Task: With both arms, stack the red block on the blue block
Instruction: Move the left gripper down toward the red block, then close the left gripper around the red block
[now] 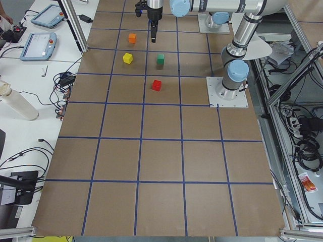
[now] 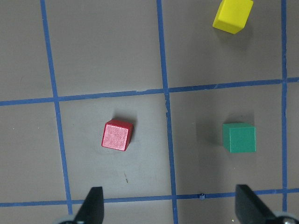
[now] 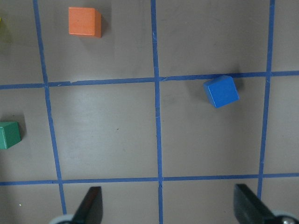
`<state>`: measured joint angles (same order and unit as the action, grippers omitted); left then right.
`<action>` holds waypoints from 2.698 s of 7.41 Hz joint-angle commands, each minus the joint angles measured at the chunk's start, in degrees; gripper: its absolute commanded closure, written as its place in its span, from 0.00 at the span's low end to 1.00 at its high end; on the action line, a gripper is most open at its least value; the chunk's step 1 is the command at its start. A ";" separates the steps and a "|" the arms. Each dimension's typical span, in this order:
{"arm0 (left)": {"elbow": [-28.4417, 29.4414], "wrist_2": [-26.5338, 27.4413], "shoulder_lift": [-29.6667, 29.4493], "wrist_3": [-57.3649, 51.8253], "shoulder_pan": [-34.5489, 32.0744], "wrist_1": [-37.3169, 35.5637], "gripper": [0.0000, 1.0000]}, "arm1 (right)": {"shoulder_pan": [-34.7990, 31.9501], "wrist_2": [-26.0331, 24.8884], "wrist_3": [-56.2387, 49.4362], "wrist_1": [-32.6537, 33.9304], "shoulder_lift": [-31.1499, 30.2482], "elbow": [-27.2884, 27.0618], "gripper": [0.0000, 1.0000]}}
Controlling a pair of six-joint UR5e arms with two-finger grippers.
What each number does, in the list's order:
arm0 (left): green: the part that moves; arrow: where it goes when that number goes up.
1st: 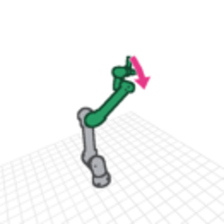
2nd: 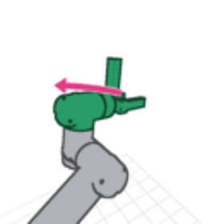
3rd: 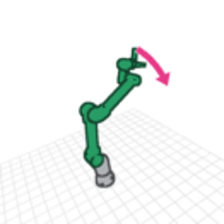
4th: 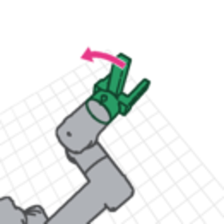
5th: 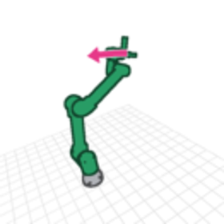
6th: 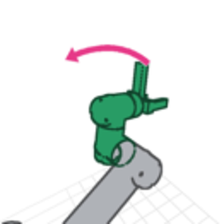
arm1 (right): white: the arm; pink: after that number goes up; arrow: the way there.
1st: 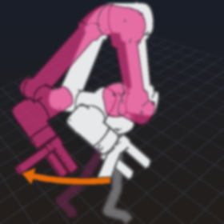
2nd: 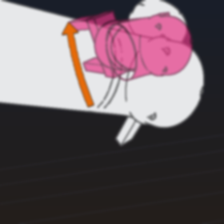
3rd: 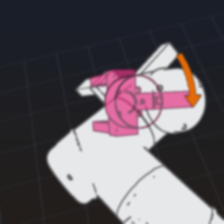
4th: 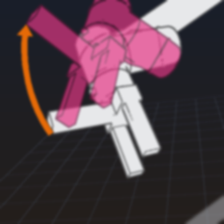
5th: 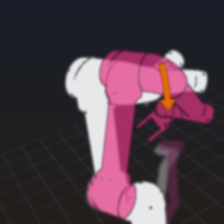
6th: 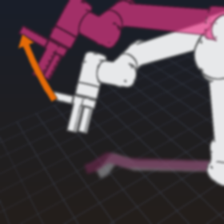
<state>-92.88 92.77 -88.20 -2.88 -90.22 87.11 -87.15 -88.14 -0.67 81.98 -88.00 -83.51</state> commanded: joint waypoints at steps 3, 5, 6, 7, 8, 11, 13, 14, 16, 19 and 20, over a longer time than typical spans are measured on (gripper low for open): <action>-0.19 -0.22 0.48 -0.02 -0.05 0.34 0.00 | -0.04 0.33 0.32 -1.39 0.37 -0.16 0.00; -2.21 0.22 0.83 -3.85 0.39 1.13 0.00 | -0.04 -0.45 0.49 -0.78 0.72 -0.16 0.00; -4.04 0.13 0.05 -11.89 2.31 0.52 0.00 | -0.04 0.15 0.50 -0.60 0.90 -0.16 0.00; -6.76 -0.65 -2.13 -16.67 8.16 -1.49 0.00 | -0.04 -0.10 0.58 -0.51 1.33 -0.07 0.00; -11.57 -0.75 -2.94 -18.28 10.22 -7.08 0.00 | 0.14 0.16 0.67 -0.51 1.51 -0.07 0.00; -25.48 -0.74 -6.45 -24.80 10.68 -29.15 0.00 | -0.04 -0.28 7.78 1.78 2.39 0.11 0.00; -26.73 -0.40 -9.61 -24.80 10.68 -29.72 0.00 | -1.00 0.42 7.27 1.43 1.61 0.02 0.00; -26.83 -0.39 -10.84 -24.54 10.68 -29.89 0.00 | -2.48 -0.53 7.61 1.43 1.60 -0.24 0.00; -27.61 -0.22 -13.74 -24.54 10.68 -33.49 0.00 | -3.02 -0.38 8.05 2.31 1.51 -2.44 0.00; -28.41 0.13 -17.27 -25.42 10.68 -40.44 0.56 | -2.94 -1.16 7.96 2.31 0.99 -2.36 0.00; -28.06 0.65 -17.19 -24.37 10.68 -40.53 0.77 | -2.94 -0.72 8.31 2.31 0.90 -2.18 0.00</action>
<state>-121.14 93.01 -105.03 -28.01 -79.54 47.23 -90.09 -89.14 7.17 84.30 -86.84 -85.91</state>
